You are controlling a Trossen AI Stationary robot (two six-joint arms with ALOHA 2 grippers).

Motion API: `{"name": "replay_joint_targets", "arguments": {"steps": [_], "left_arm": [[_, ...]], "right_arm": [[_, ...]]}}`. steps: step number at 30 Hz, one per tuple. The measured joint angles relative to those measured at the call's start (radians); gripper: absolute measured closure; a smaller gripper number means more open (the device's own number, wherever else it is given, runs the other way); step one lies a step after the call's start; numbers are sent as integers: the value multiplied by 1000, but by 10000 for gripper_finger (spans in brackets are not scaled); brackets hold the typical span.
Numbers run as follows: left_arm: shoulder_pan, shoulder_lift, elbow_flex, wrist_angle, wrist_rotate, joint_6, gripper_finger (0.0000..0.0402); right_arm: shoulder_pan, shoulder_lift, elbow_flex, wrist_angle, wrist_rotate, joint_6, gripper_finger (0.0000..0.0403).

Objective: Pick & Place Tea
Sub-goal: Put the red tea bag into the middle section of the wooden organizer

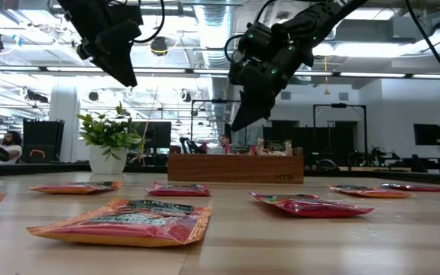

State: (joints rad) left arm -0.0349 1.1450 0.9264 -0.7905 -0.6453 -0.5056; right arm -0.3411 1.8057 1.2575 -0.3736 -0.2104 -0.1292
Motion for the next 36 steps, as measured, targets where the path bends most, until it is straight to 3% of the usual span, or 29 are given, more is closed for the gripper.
{"name": "replay_joint_targets", "arguments": {"steps": [36], "left_arm": [[0,0,0,48,-3,0,264]], "right_arm": [[0,16,1,-61,8,-90,403]]}}
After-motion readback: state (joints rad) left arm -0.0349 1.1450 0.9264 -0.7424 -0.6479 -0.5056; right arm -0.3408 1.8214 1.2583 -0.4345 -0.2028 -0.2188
